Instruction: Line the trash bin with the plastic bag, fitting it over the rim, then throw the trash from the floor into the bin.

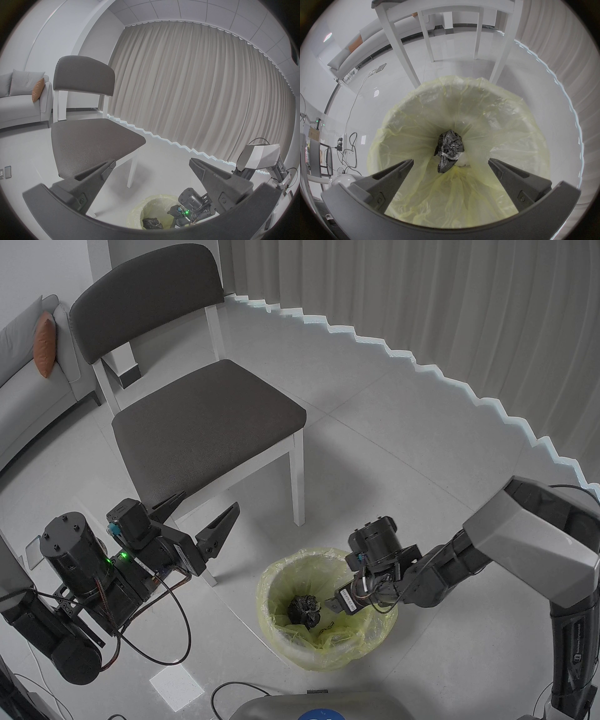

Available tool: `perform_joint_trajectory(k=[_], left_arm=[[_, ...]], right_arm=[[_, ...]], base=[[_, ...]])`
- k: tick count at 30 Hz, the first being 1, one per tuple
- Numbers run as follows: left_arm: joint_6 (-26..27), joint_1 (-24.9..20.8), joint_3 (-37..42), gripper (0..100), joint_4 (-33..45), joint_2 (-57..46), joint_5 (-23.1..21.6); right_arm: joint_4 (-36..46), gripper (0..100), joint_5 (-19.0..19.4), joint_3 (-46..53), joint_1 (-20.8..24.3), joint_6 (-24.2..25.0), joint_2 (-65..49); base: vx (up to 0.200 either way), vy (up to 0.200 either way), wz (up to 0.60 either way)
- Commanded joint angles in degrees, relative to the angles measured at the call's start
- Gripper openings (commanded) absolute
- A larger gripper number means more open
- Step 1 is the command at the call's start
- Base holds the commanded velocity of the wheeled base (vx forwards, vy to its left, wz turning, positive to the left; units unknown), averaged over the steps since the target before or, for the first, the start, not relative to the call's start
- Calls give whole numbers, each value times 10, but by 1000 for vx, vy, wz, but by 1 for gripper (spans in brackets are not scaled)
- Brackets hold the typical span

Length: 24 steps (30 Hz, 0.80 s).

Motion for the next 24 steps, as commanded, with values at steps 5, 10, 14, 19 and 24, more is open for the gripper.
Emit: perform_joint_trajectory(k=[5,10,14,19,24], left_arm=[[0,-3,4,100,-9,10,0],[-1,-6,5,100,-9,16,0],[-1,-7,10,100,-9,19,1],[-1,-6,10,100,-10,19,1],[-1,-6,10,100,-9,23,1]], right_arm=[[-67,100,46,107,-72,53,-60],[-106,100,75,146,-96,69,-55],[-119,100,124,157,-118,86,-44],[-120,100,198,152,-138,154,-24],[-121,100,199,145,-149,147,2]], base=[[0,0,0],[0,0,0],[0,0,0],[0,0,0],[0,0,0]])
